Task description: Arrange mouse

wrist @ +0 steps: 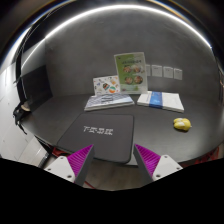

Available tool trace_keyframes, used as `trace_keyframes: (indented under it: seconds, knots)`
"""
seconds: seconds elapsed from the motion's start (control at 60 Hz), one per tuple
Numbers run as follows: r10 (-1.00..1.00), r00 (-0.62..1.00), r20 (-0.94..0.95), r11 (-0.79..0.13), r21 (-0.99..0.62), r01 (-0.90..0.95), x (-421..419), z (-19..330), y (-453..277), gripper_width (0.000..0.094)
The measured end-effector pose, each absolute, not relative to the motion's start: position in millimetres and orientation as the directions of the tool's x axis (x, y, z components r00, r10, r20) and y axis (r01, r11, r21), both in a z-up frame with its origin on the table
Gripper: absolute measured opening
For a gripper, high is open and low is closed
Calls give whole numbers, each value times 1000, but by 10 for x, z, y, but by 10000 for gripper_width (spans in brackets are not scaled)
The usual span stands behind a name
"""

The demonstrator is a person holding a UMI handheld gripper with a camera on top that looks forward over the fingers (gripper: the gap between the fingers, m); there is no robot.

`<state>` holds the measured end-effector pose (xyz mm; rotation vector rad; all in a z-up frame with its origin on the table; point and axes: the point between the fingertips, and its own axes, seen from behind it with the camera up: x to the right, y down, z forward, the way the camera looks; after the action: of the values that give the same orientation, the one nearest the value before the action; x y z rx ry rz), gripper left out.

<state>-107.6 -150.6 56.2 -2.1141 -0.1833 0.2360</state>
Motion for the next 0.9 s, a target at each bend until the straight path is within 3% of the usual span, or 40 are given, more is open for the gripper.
trace_keyframes:
  seconds: [0.2,0.483,0.633,0.667,0.683,0.9]
  knots:
    - [89,995,-39,-531,-847,15,-367,435,-1425,823]
    - [-89,991,105,-530,-847,42,1463,259,-819,822]
    - [-51,985,164,-564,-819,108,2152,5,-400,818]
    - [-25,990,142,-568,-816,103,2172,-56,-313,875]
    - [-16,993,118,-553,-828,90,2157,-38,-238,819]
    - [129,992,15,-569,-818,86,2061,-87,291,816]
